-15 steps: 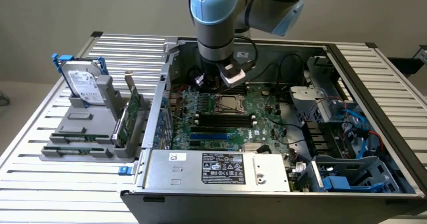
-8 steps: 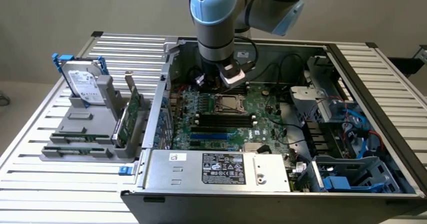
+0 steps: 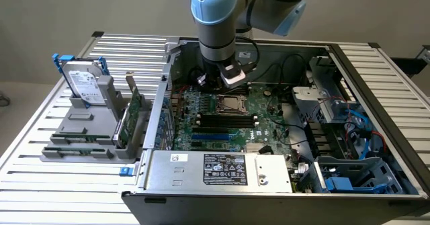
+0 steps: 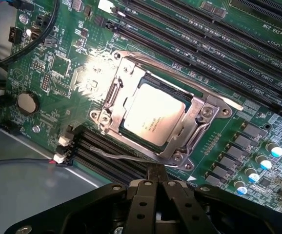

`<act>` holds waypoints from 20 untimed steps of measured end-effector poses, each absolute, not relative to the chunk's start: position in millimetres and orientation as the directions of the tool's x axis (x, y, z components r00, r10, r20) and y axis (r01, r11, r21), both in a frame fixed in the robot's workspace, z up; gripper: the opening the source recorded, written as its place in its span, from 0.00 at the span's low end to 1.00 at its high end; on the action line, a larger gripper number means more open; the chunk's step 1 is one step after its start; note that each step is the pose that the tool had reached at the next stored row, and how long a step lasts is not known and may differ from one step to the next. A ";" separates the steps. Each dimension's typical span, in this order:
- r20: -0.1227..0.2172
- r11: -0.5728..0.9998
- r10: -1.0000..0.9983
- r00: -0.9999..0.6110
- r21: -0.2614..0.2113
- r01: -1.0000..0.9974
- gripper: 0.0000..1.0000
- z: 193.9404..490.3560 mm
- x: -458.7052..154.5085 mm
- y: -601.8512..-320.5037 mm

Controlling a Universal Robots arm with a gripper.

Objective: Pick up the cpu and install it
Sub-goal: 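Close the cpu cover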

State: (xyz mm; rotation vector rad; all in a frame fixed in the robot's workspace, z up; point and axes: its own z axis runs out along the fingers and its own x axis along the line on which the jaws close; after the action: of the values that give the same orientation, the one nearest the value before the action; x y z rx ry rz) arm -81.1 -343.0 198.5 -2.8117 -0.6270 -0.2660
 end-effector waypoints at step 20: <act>0.228 -0.915 0.308 0.924 -0.195 0.353 0.11 194.0 -81.0 -340.0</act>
State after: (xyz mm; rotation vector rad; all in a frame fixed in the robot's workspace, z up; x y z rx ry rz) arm -81.0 -340.0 194.0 -2.8508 -0.4968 -0.2829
